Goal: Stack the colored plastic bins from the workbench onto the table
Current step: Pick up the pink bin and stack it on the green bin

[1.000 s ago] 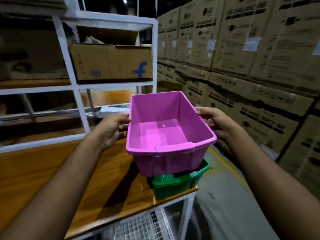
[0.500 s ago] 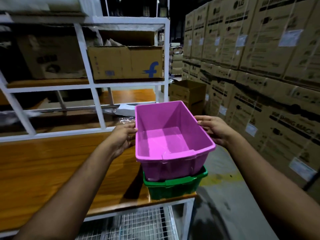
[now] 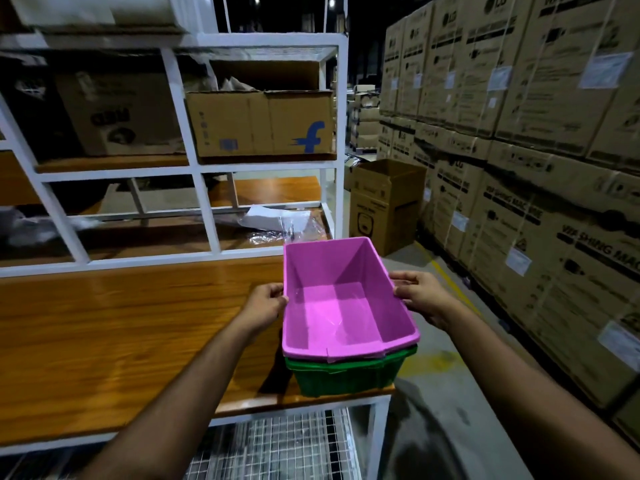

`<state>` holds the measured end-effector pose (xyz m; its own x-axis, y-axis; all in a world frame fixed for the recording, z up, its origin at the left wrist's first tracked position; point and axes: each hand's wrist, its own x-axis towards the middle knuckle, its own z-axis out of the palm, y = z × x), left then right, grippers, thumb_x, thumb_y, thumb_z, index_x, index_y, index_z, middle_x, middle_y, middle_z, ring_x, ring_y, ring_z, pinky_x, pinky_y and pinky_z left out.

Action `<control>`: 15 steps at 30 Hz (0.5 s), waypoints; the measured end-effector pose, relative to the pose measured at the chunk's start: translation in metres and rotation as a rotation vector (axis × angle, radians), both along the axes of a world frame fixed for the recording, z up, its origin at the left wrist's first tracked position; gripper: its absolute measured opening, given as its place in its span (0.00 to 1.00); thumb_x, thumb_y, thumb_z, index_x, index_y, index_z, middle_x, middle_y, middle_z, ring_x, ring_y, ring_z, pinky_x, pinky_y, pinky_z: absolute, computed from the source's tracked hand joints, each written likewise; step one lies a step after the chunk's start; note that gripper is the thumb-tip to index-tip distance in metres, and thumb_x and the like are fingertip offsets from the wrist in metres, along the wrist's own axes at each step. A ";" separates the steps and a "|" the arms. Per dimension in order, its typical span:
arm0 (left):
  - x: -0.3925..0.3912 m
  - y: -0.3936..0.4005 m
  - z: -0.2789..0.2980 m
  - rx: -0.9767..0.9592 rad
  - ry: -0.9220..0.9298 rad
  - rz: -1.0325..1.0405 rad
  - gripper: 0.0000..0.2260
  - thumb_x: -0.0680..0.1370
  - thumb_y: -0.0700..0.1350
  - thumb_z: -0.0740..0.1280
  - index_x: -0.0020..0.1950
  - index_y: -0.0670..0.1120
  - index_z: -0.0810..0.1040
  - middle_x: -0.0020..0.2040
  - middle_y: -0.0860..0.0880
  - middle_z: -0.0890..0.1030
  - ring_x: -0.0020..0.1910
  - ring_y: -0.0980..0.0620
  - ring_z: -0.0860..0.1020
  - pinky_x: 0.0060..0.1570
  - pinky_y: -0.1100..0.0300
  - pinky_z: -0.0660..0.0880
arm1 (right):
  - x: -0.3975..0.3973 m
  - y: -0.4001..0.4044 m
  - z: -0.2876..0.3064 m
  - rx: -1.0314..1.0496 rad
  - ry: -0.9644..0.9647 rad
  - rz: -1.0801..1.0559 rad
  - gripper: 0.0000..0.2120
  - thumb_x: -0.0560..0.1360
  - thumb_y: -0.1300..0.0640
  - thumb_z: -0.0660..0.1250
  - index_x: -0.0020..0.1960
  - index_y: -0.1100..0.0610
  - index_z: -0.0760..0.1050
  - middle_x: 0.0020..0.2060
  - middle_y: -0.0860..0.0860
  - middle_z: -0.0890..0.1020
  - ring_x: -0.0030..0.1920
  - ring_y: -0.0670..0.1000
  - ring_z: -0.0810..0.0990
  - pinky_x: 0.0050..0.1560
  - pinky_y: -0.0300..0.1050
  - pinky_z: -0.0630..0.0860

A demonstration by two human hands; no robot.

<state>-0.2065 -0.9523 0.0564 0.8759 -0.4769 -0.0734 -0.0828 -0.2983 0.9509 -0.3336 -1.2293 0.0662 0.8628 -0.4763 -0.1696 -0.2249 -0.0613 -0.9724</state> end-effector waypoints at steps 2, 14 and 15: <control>0.000 -0.002 -0.007 0.028 -0.018 0.008 0.13 0.81 0.35 0.59 0.62 0.43 0.77 0.54 0.44 0.83 0.50 0.47 0.81 0.51 0.48 0.79 | -0.002 -0.002 -0.007 -0.045 0.026 -0.017 0.21 0.76 0.73 0.62 0.67 0.63 0.73 0.49 0.59 0.82 0.43 0.54 0.82 0.35 0.42 0.80; -0.003 -0.004 -0.020 0.201 -0.172 0.160 0.14 0.79 0.40 0.63 0.63 0.50 0.78 0.51 0.49 0.82 0.47 0.47 0.83 0.44 0.49 0.82 | -0.005 0.005 -0.011 -0.336 0.144 0.033 0.20 0.80 0.62 0.60 0.71 0.53 0.71 0.51 0.57 0.84 0.42 0.52 0.85 0.36 0.45 0.82; -0.006 -0.005 -0.018 0.200 -0.163 0.156 0.14 0.79 0.40 0.62 0.62 0.49 0.79 0.53 0.49 0.82 0.48 0.48 0.82 0.44 0.53 0.81 | -0.006 0.007 -0.010 -0.371 0.158 0.038 0.20 0.80 0.62 0.60 0.71 0.53 0.71 0.53 0.58 0.84 0.40 0.50 0.85 0.32 0.41 0.80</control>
